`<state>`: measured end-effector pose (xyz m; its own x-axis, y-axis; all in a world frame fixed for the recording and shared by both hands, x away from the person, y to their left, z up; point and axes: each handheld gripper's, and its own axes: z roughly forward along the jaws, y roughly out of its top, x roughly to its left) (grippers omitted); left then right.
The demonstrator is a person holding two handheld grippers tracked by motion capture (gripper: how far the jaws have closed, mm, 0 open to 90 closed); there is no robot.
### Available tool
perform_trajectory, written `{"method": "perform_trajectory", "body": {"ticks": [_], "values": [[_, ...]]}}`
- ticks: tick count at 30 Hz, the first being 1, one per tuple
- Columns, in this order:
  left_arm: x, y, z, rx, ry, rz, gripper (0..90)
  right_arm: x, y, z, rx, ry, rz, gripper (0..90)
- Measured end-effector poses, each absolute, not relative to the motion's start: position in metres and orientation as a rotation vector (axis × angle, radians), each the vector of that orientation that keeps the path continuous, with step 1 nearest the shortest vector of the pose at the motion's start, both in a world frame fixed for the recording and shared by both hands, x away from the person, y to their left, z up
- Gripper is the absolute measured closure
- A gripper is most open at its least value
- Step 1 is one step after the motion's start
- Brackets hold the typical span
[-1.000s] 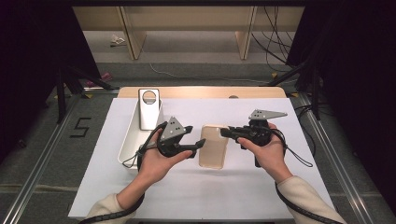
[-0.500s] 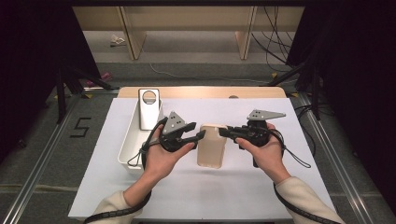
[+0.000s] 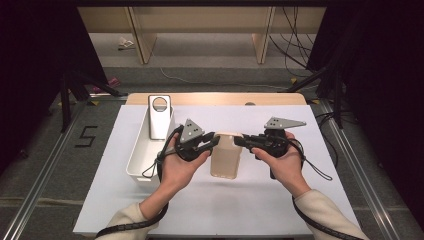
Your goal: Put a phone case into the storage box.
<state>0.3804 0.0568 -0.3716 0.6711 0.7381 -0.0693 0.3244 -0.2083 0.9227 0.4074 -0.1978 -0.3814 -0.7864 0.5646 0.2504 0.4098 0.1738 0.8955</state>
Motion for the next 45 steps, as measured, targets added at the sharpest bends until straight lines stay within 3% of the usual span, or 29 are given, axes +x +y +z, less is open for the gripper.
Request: {"method": "perform_trajectory", "body": {"ticks": [14,20,40,45], "values": [[0.377,0.059,-0.369,1.788,0.831,0.505,82.4,0.407,-0.196,-0.380,0.931,2.286,1.669,79.2],[0.380,0.061,-0.371,1.796,0.836,0.502,82.6,0.406,-0.195,-0.379,0.924,2.279,1.656,73.5],[0.386,0.077,-0.366,1.774,0.839,0.552,82.6,0.406,-0.199,-0.379,0.862,2.309,1.631,28.5],[0.387,0.081,-0.364,1.762,0.841,0.560,82.6,0.406,-0.203,-0.380,0.850,2.310,1.617,23.5]]}}
